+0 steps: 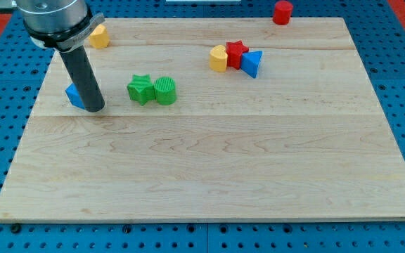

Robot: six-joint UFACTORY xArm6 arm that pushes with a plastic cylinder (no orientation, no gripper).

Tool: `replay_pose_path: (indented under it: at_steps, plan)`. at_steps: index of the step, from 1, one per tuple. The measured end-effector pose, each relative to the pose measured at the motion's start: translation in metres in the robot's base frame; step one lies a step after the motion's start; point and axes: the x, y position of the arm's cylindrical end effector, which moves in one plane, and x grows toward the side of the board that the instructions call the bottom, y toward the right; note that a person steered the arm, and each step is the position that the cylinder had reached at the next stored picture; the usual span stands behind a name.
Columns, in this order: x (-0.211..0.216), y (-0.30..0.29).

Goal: Slide blue cube to center left

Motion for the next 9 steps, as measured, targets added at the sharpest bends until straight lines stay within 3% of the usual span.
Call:
replay_pose_path:
  at_steps: [2, 3, 9]
  plan:
    - [-0.038, 0.053]
    - [-0.03, 0.022]
    - [-0.037, -0.014]
